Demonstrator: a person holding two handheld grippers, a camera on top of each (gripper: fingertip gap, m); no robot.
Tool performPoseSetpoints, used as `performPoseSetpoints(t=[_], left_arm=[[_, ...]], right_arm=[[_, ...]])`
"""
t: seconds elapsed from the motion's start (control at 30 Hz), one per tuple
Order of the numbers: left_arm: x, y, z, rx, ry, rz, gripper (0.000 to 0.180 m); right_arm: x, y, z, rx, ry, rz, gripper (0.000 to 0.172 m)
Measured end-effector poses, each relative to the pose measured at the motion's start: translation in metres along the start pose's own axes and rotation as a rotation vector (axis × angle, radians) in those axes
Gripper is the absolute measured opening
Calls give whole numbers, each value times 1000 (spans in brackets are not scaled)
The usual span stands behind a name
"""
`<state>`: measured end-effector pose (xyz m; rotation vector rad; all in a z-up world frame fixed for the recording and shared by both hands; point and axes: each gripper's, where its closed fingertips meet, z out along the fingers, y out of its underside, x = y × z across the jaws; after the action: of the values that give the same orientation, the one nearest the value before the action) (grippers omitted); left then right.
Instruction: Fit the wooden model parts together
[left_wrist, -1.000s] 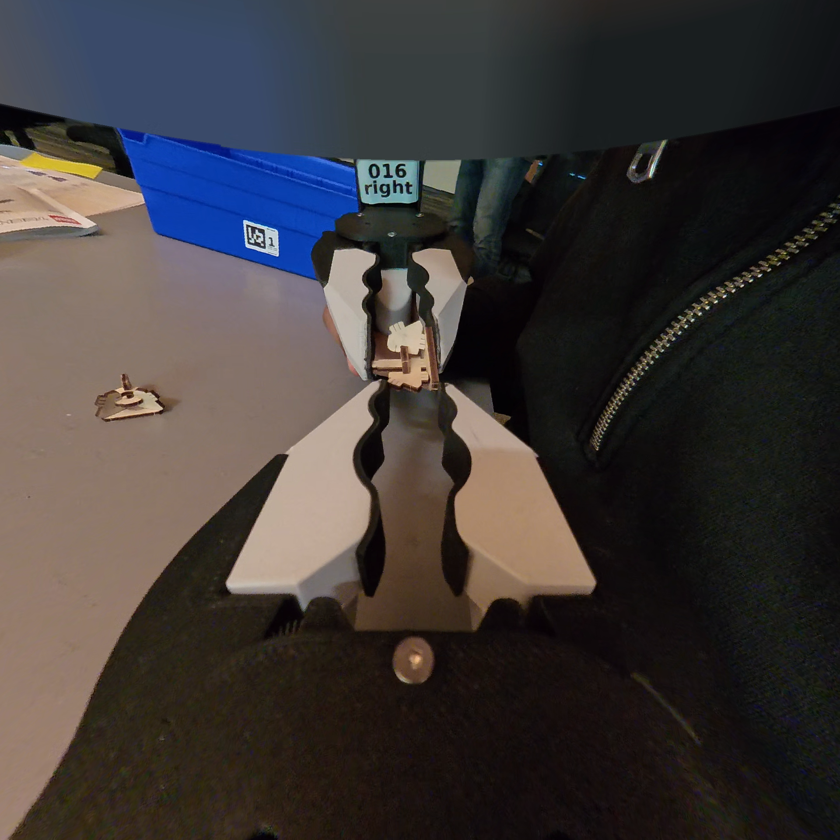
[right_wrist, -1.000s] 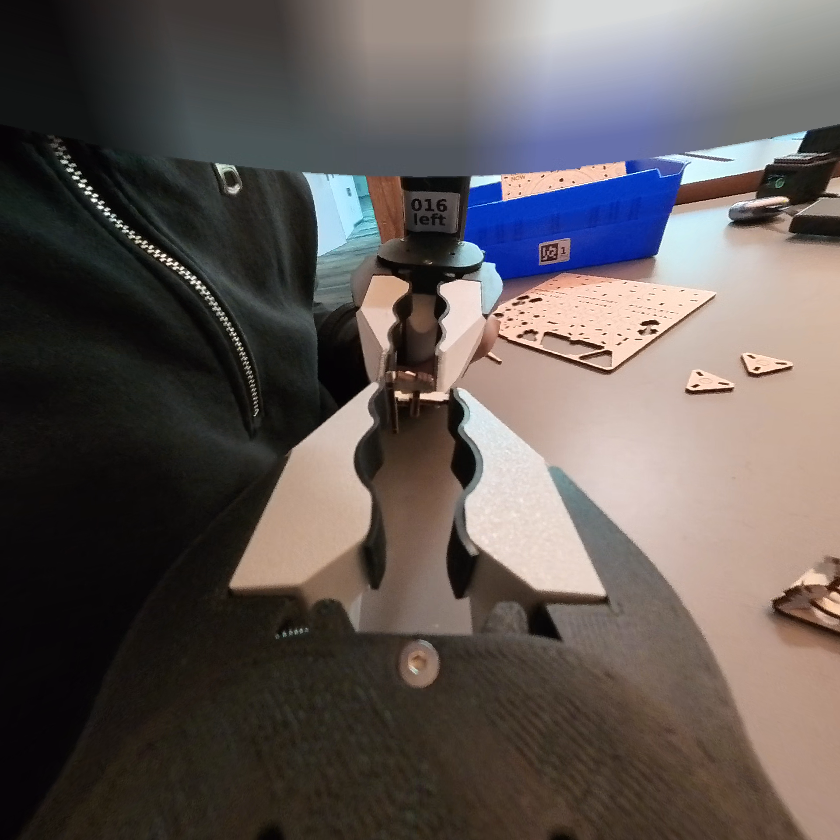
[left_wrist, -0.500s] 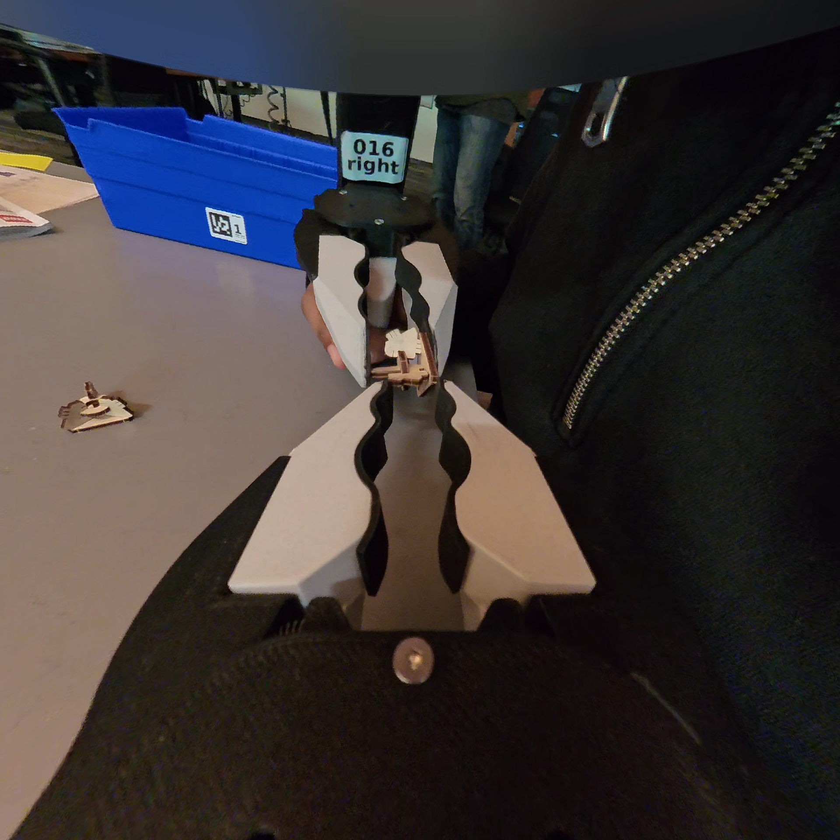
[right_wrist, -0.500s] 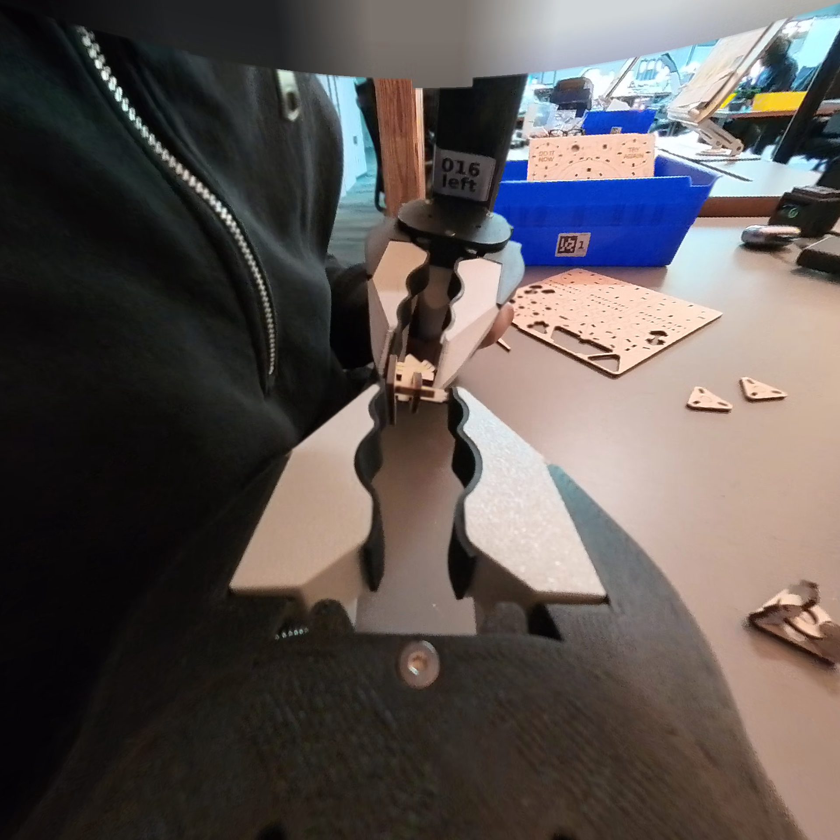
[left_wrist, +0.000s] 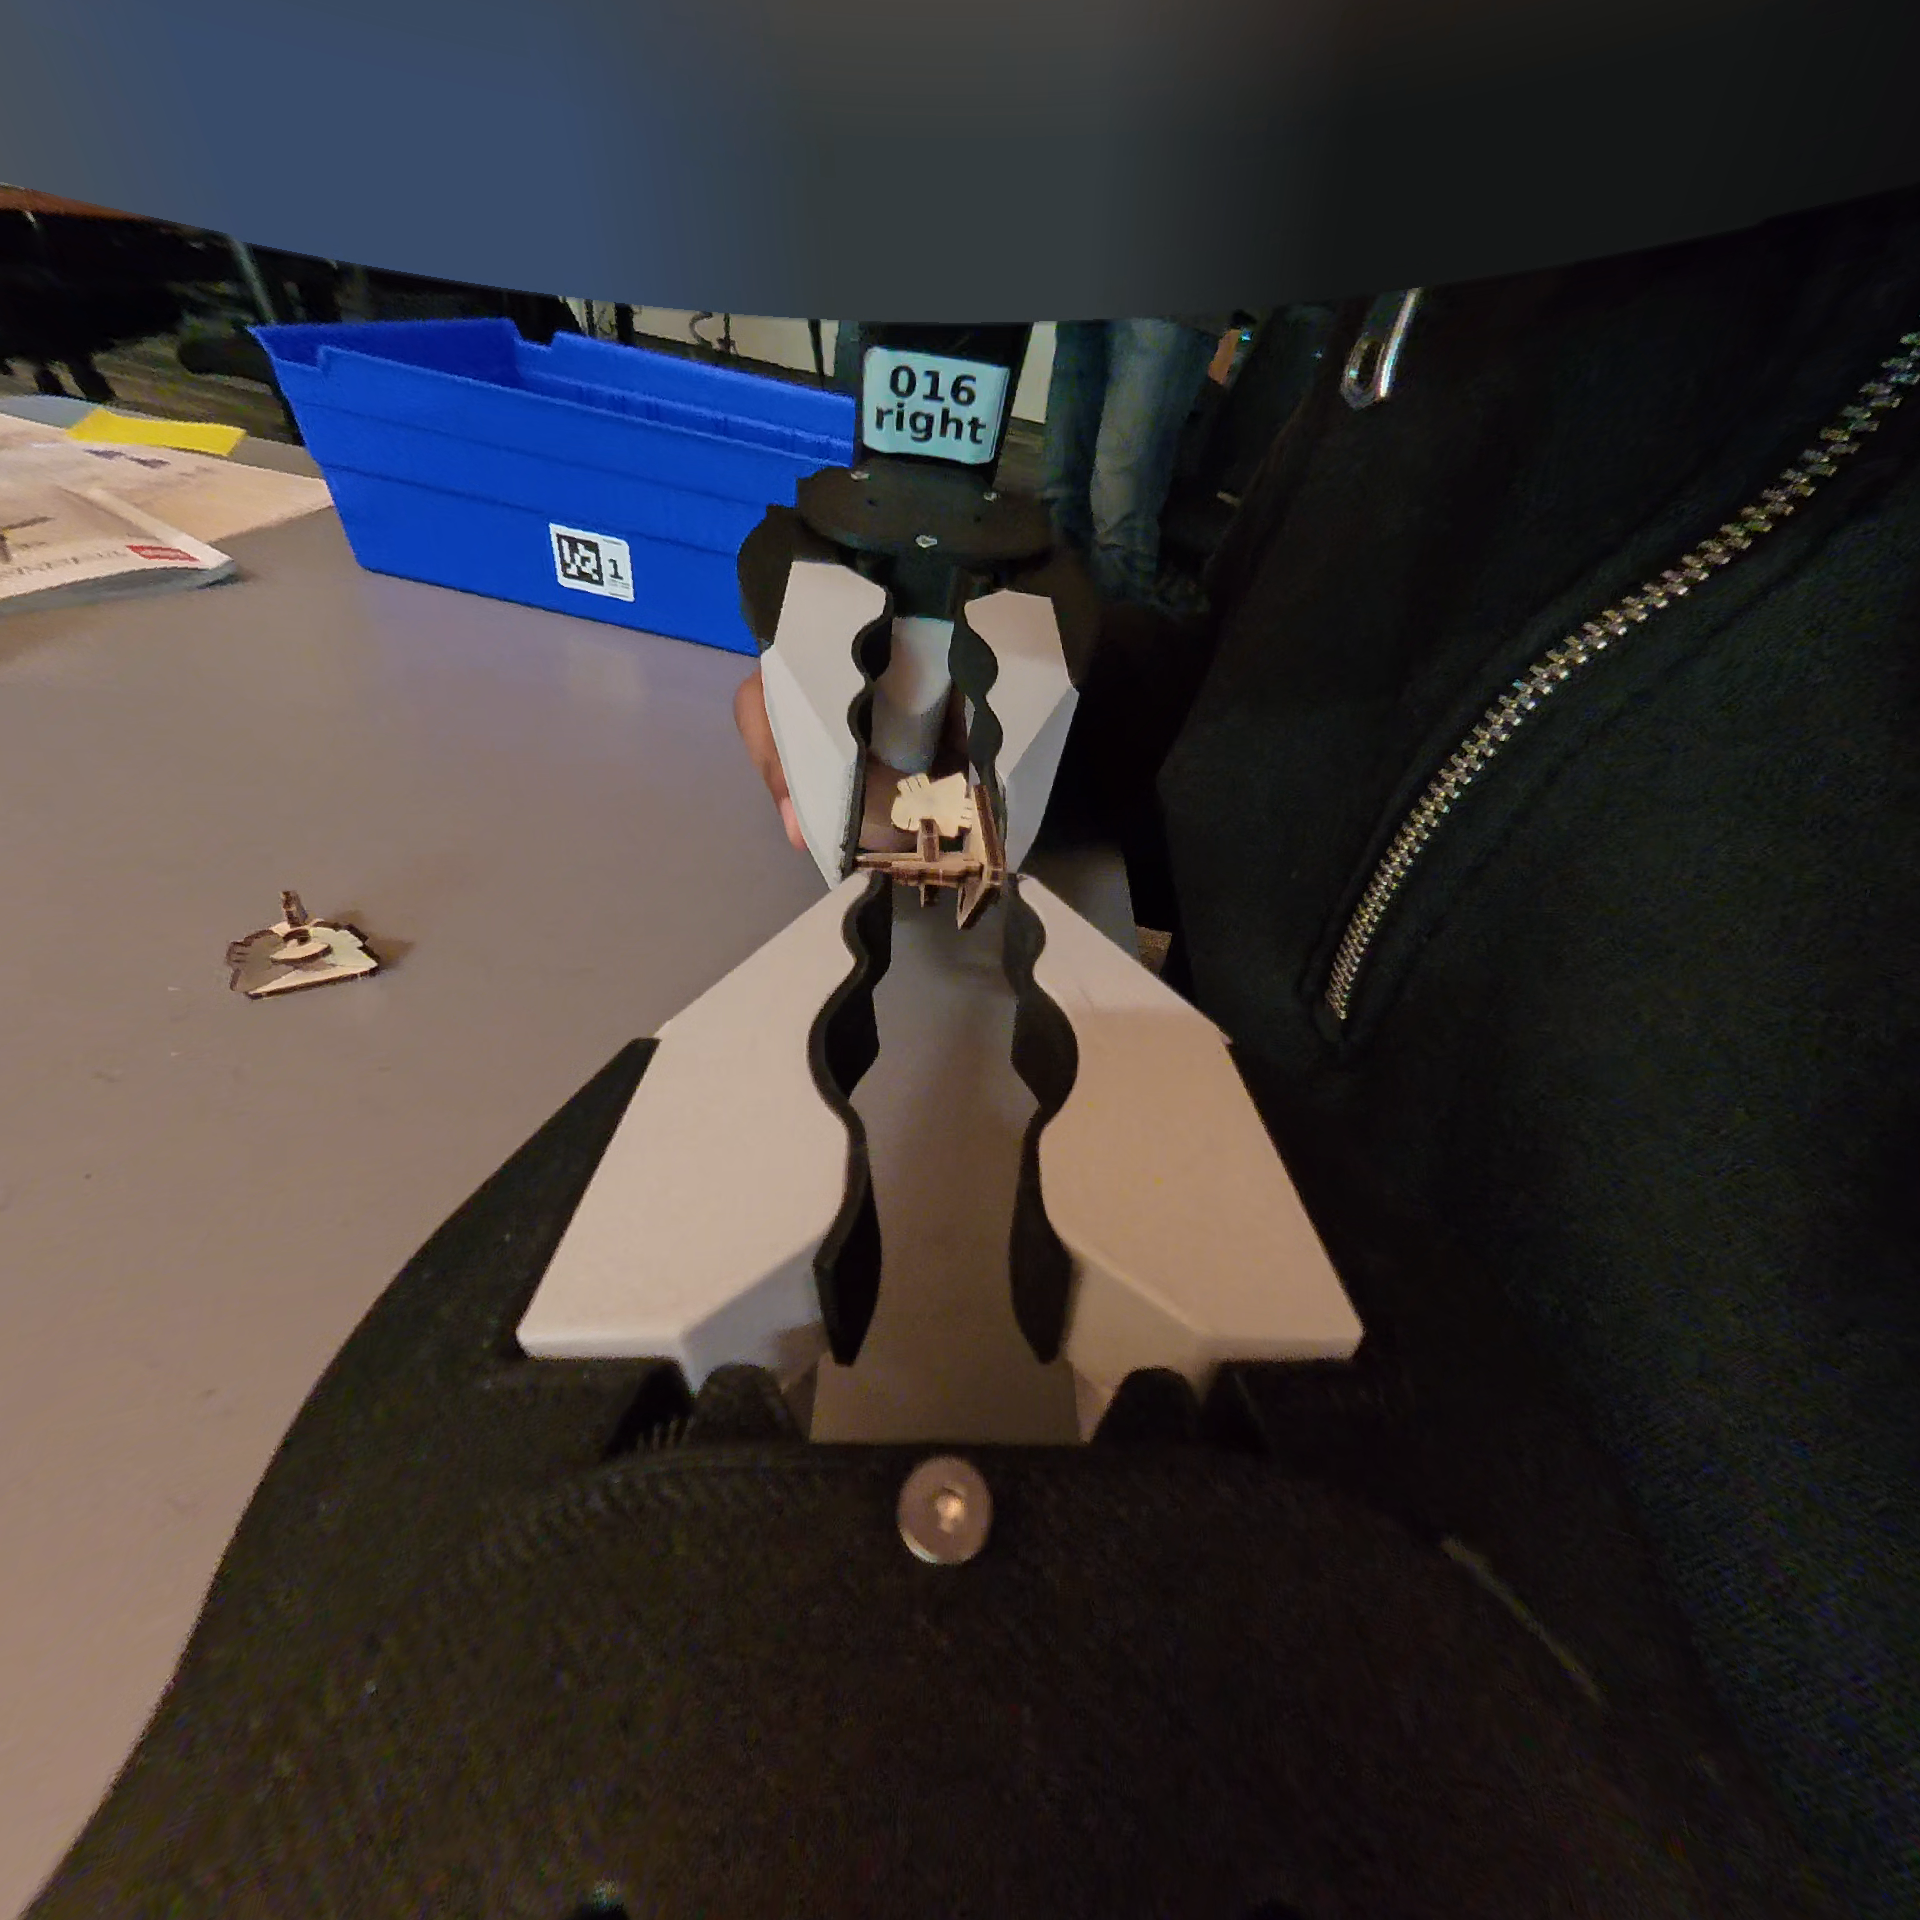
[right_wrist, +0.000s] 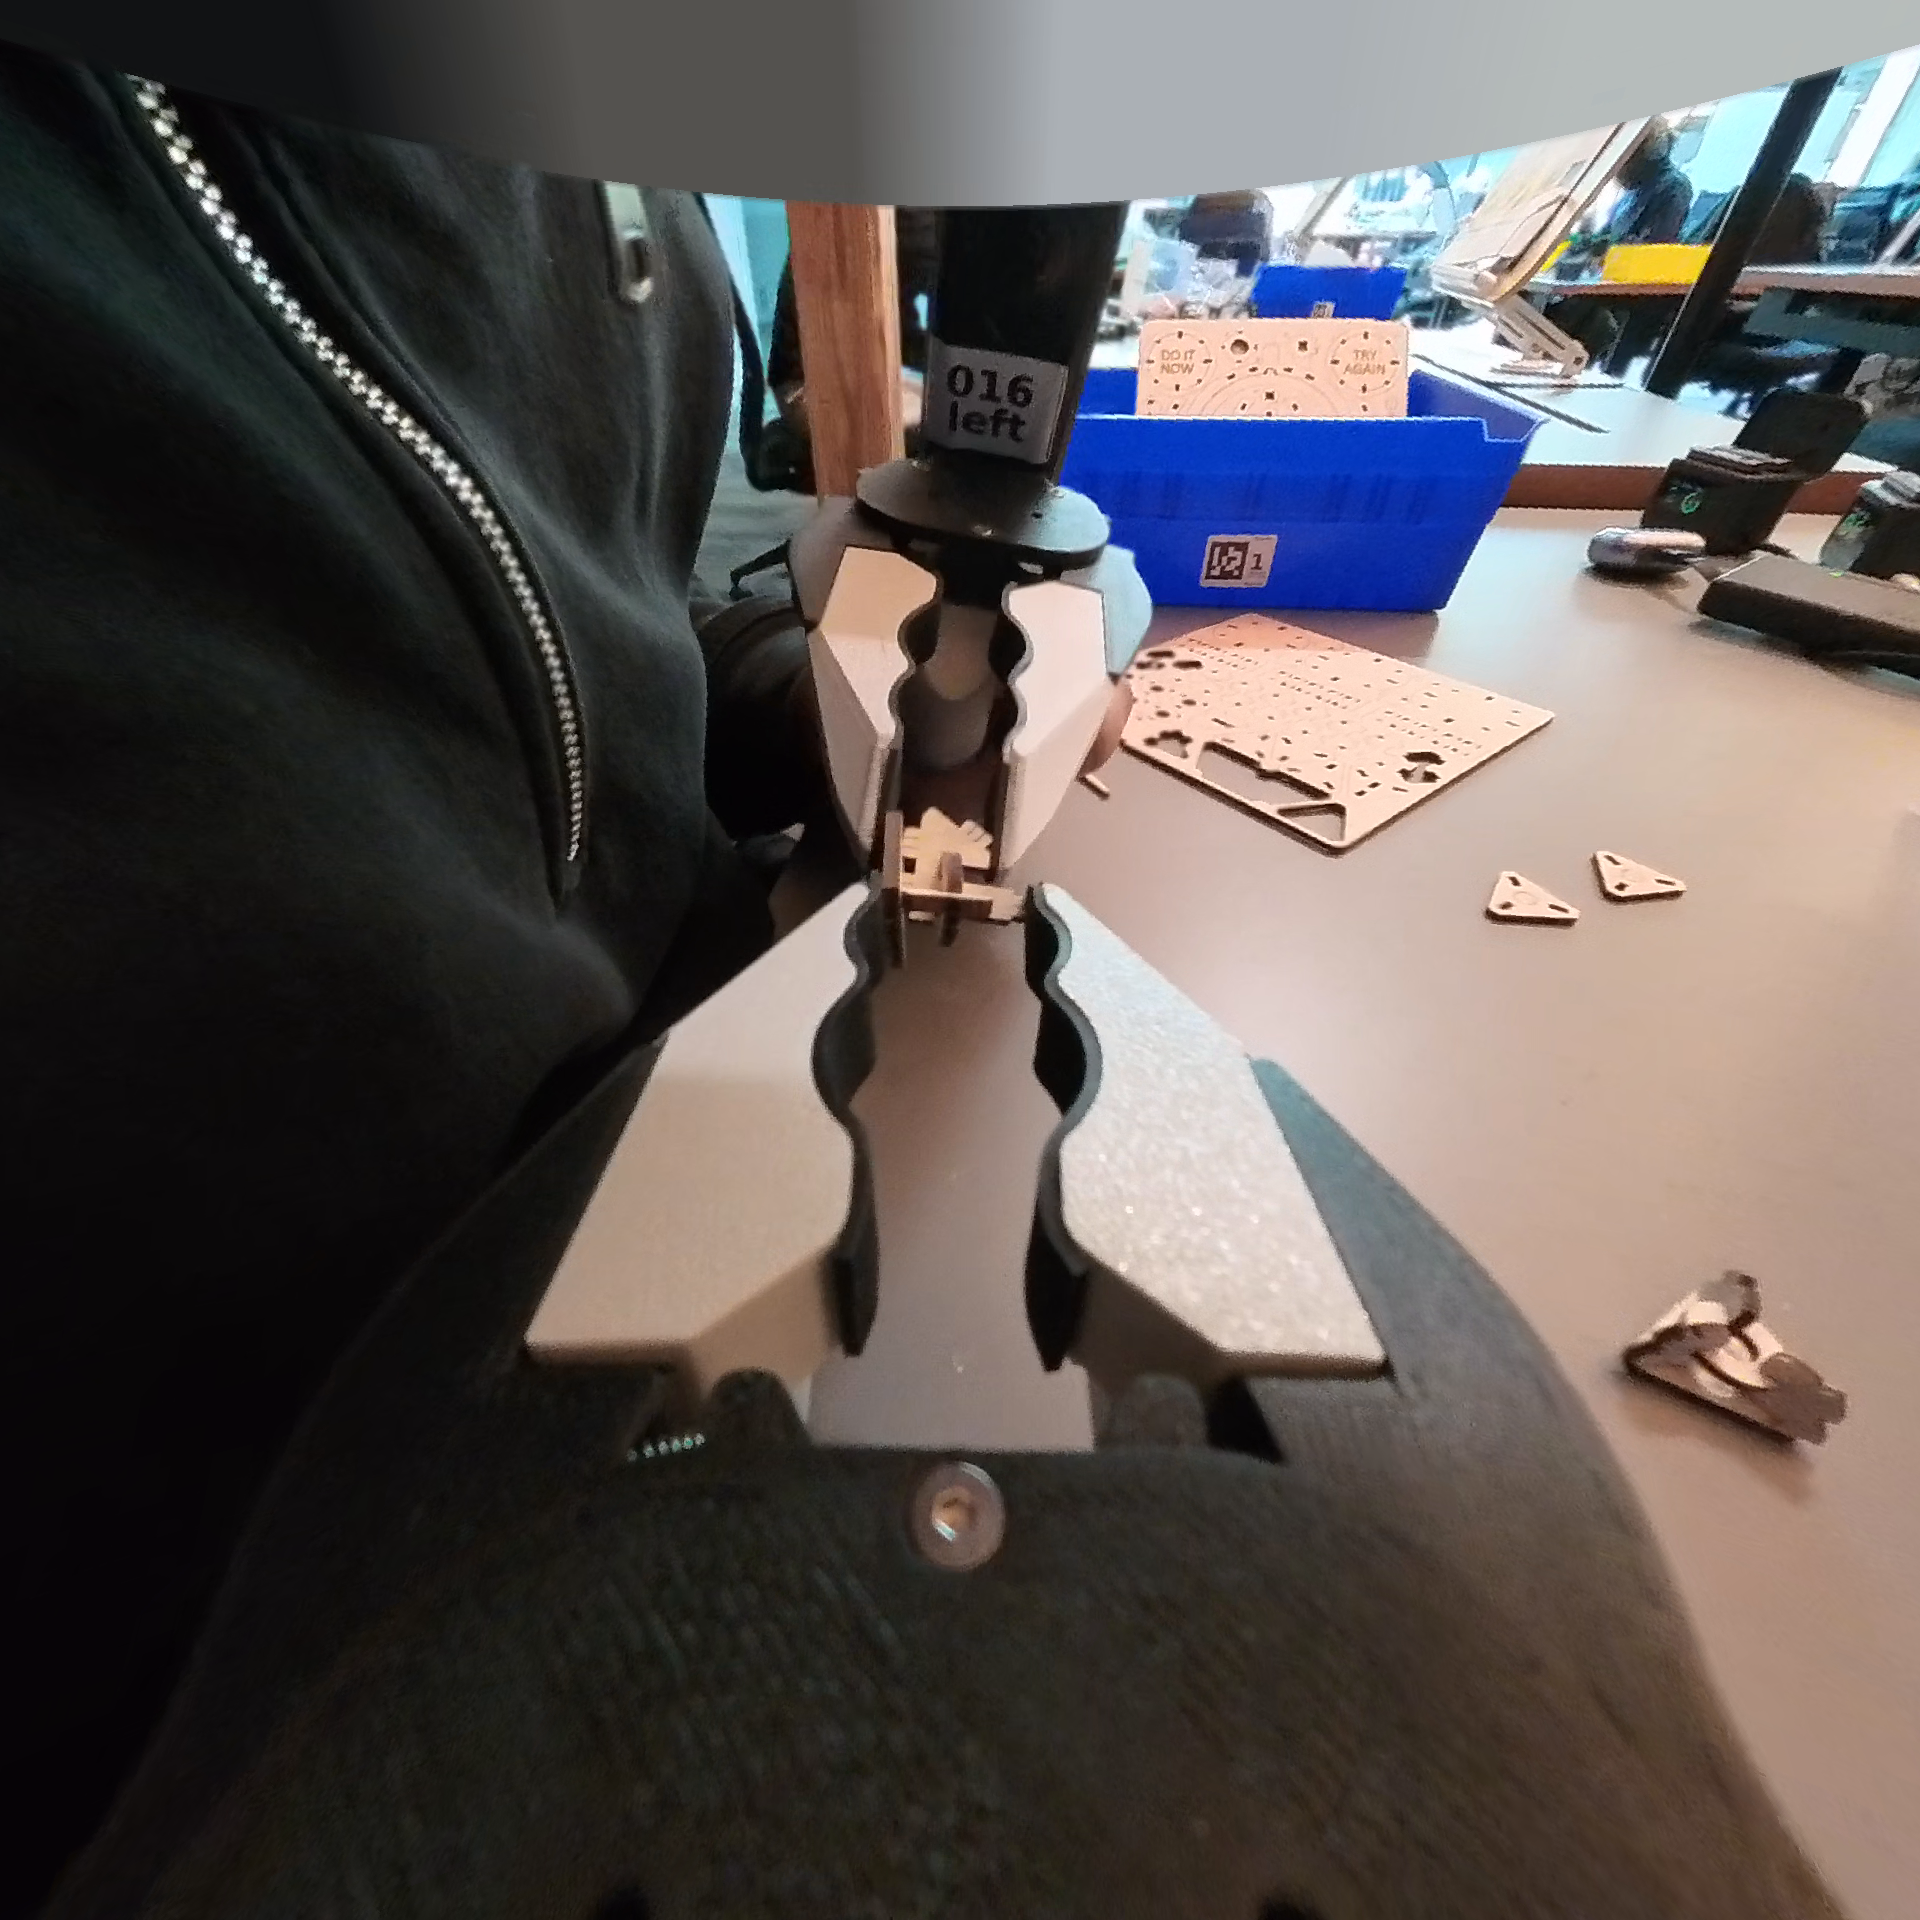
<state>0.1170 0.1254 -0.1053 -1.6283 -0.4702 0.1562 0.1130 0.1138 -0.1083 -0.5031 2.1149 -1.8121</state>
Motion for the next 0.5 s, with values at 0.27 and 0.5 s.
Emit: performPoseSetpoints(t=[0.27, 0.5], left_arm=[[1, -1, 1, 1, -23, 49, 17], [0, 3, 5, -35, -29, 49, 17]], right_arm=[[-3, 6, 4, -40, 3, -9, 26], [-2, 11, 2, -79, 9, 24, 26]])
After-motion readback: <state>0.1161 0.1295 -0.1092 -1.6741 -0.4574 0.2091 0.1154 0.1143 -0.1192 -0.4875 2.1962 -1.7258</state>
